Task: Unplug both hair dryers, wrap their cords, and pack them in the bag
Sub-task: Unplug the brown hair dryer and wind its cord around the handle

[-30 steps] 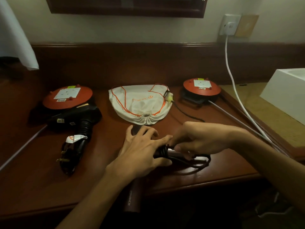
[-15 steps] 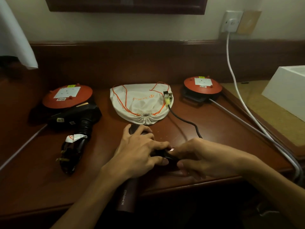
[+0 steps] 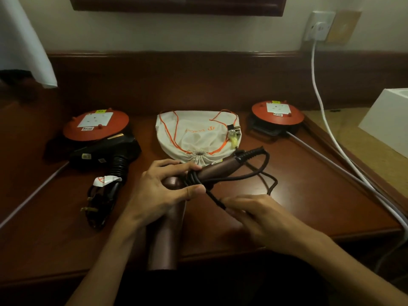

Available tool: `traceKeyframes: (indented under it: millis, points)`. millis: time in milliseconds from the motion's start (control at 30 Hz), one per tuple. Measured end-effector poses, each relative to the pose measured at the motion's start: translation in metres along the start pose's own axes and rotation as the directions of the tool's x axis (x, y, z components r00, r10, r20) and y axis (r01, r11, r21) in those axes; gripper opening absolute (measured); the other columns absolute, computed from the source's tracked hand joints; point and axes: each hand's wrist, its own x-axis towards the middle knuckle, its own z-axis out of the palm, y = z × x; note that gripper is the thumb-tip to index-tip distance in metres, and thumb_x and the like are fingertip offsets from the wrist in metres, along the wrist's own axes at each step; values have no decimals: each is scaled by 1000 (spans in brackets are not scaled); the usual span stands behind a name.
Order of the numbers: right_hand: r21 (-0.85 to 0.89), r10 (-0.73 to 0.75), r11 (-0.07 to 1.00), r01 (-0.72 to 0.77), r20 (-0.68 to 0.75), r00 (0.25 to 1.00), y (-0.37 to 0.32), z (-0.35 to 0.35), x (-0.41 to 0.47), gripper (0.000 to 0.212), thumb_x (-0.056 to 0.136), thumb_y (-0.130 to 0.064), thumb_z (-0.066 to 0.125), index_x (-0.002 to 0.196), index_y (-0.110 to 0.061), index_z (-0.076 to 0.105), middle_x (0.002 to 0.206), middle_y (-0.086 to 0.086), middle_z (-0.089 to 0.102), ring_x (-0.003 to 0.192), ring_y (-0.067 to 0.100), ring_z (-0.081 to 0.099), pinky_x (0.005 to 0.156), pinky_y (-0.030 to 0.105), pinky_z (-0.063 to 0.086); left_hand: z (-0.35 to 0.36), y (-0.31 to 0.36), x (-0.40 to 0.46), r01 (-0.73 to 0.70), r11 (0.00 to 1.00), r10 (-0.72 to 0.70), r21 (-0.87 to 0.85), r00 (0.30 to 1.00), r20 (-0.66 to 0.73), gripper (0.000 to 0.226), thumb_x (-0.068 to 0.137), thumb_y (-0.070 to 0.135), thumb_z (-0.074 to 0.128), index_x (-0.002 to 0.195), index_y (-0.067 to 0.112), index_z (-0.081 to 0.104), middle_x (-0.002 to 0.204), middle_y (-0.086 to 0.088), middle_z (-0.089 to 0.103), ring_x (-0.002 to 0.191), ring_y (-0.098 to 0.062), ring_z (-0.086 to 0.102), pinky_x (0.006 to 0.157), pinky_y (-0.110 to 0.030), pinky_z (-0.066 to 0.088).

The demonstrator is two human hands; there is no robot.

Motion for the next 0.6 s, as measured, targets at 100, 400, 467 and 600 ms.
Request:
traceKeyframes:
  millis: [100, 400, 467, 600]
  points:
    - [-28, 21, 999, -21, -26, 999, 17, 10, 16, 26, 100, -22, 54, 123, -27, 66, 111, -9, 69, 92, 9, 64, 76, 35, 55, 4, 1, -3, -26, 998, 28, 50, 999, -39, 52, 53, 73, 80, 103, 61, 71, 123, 13, 59, 127, -1, 49, 106, -41, 47]
    - [-285, 289, 933, -218, 239, 927, 89, 4, 75, 27, 89, -38, 56, 85, -13, 67, 77, 5, 67, 69, 27, 61, 64, 43, 54, 8, 11, -8, -213, 895, 148, 392, 971, 189, 49, 69, 82, 64, 113, 61, 63, 97, 30, 66, 124, 6, 40, 111, -46, 27]
    - [-259, 216, 955, -147, 266, 939, 74, -6, 90, 26, 89, -25, 68, 79, -2, 65, 69, 10, 60, 63, 26, 52, 60, 41, 47, 8, 12, -8, -215, 873, 119, 438, 964, 237, 53, 71, 85, 58, 118, 62, 60, 102, 29, 65, 125, 7, 37, 114, -48, 22]
    - [33, 123, 990, -139, 309, 943, 51, -29, 102, 42, 87, -36, 75, 63, -7, 55, 57, 3, 45, 52, 11, 36, 49, 23, 30, 12, 24, -10, -232, 791, 42, 566, 943, 329, 78, 75, 84, 54, 144, 50, 43, 125, 24, 59, 133, 4, 28, 121, -52, 9]
